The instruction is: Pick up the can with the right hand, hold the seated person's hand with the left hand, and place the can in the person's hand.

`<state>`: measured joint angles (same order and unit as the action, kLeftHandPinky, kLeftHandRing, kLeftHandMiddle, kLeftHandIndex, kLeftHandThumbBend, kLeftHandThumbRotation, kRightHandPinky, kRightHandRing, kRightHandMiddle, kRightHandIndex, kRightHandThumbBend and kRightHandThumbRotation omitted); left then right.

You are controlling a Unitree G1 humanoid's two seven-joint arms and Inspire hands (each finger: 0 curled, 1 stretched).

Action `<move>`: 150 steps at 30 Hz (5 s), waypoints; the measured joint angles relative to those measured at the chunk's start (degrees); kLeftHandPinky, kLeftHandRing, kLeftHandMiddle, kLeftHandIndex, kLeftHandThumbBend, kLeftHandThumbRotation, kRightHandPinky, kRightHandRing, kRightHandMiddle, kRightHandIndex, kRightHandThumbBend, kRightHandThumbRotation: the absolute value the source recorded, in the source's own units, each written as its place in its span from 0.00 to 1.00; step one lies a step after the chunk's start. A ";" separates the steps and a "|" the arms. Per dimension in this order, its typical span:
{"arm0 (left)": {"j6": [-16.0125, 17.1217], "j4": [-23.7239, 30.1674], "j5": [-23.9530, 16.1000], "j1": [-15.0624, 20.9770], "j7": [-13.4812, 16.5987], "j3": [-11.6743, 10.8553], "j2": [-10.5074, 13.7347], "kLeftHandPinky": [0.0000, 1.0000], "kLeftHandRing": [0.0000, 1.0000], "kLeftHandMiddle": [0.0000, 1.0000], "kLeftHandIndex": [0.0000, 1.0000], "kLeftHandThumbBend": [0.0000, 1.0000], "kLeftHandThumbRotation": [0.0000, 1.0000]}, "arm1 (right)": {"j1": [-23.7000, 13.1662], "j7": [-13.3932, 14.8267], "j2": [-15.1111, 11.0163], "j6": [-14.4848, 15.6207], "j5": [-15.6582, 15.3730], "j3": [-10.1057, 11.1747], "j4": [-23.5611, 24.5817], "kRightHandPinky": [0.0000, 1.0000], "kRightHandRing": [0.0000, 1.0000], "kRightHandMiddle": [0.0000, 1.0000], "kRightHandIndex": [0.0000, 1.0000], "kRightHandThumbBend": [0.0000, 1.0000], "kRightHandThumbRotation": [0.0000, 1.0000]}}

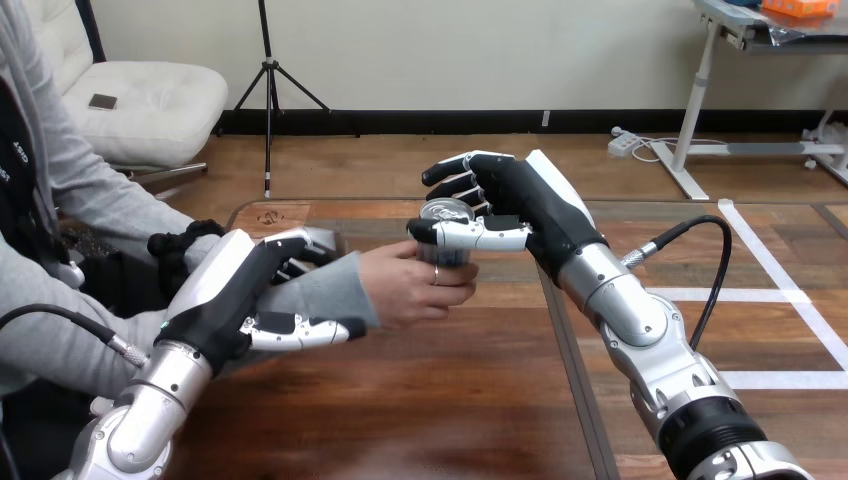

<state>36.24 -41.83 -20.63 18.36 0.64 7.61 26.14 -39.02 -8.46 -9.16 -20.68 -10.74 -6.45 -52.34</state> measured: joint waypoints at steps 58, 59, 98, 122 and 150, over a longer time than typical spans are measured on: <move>12.43 -2.60 33.12 -17.17 -11.79 -11.26 -14.23 0.99 0.98 0.96 0.94 0.65 0.95 | 20.80 -10.99 -2.27 -14.85 15.77 7.95 4.91 0.96 0.97 0.97 0.96 1.00 1.00; 12.21 -2.31 33.91 -17.60 -12.49 -11.34 -14.53 0.99 0.98 0.97 0.94 0.66 0.95 | 21.33 -11.07 -2.27 -15.08 15.92 8.05 4.91 0.96 0.97 0.97 0.96 1.00 1.00; 11.74 3.30 35.70 -22.39 -18.89 -13.34 -20.63 1.00 0.95 0.92 0.91 0.56 0.93 | 33.11 -15.07 0.17 -14.03 20.36 9.76 9.87 0.99 0.96 0.98 0.98 0.95 1.00; 8.57 3.39 34.82 -21.65 -18.50 -13.46 -20.78 1.00 0.97 0.94 0.91 0.45 0.92 | 33.11 -13.52 2.28 -14.00 21.51 11.33 9.81 0.97 0.93 0.94 0.94 0.94 1.00; 6.59 3.54 35.66 -20.97 -19.62 -15.36 -22.15 1.00 0.97 0.94 0.93 0.44 0.90 | 33.10 -13.30 2.44 -12.16 21.57 11.88 9.81 0.95 0.92 0.92 0.93 0.96 1.00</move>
<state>42.83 -38.30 15.02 -2.62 -18.98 -7.75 3.99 -5.91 -21.76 -6.71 -32.84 10.82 5.43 -42.53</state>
